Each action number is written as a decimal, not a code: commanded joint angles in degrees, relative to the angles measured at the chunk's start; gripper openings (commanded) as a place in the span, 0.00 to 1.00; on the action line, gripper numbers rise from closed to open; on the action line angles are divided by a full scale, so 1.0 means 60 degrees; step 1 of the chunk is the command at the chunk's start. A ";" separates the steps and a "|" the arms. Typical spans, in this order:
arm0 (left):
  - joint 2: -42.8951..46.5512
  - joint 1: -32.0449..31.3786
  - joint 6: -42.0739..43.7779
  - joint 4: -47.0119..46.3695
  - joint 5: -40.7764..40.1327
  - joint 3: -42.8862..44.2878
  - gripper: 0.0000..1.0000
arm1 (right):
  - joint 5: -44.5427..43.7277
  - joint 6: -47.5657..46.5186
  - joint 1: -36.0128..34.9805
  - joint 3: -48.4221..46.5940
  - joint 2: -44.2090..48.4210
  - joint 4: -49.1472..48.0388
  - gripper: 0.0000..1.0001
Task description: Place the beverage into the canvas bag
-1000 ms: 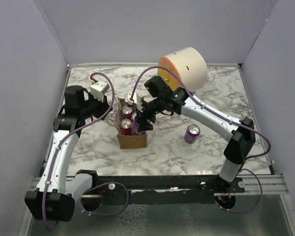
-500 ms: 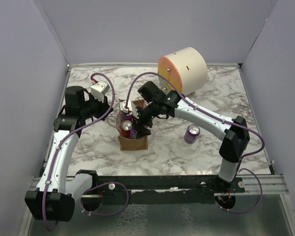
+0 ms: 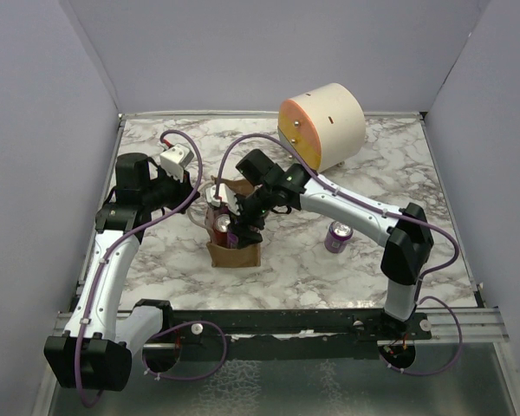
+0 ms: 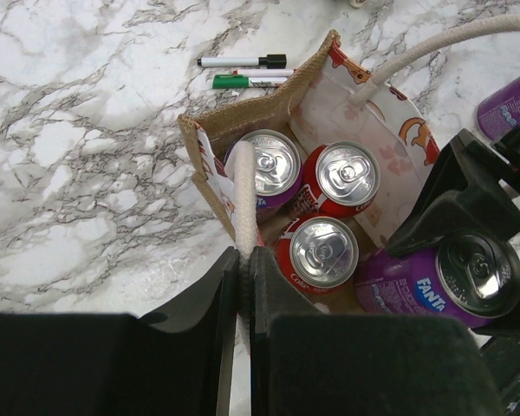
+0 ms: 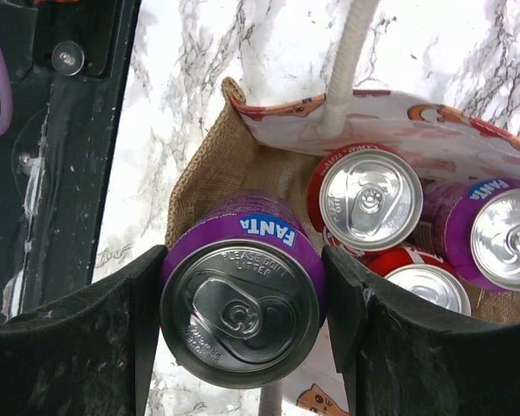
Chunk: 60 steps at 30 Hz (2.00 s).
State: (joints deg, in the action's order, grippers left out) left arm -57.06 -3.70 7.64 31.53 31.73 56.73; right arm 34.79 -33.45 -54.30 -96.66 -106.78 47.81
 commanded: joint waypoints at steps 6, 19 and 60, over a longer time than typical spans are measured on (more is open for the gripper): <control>0.0167 0.0075 -0.0124 -0.0154 0.0101 -0.0112 0.00 | 0.0810 -0.1133 -0.0621 -0.0970 -0.0694 0.0407 0.05; 0.0175 0.0068 -0.0124 -0.0144 0.0162 -0.0153 0.00 | 0.0428 -0.0908 -0.0674 -0.1486 -0.1253 0.0176 0.11; 0.0255 0.0075 -0.0123 -0.0119 -0.0085 -0.0360 0.00 | -0.2149 0.5384 -0.0674 0.1196 0.0622 -0.3877 0.12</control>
State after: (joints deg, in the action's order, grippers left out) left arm -56.31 -3.70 7.20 31.03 31.68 55.20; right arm 23.35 -4.97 -57.49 -90.26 -106.74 31.24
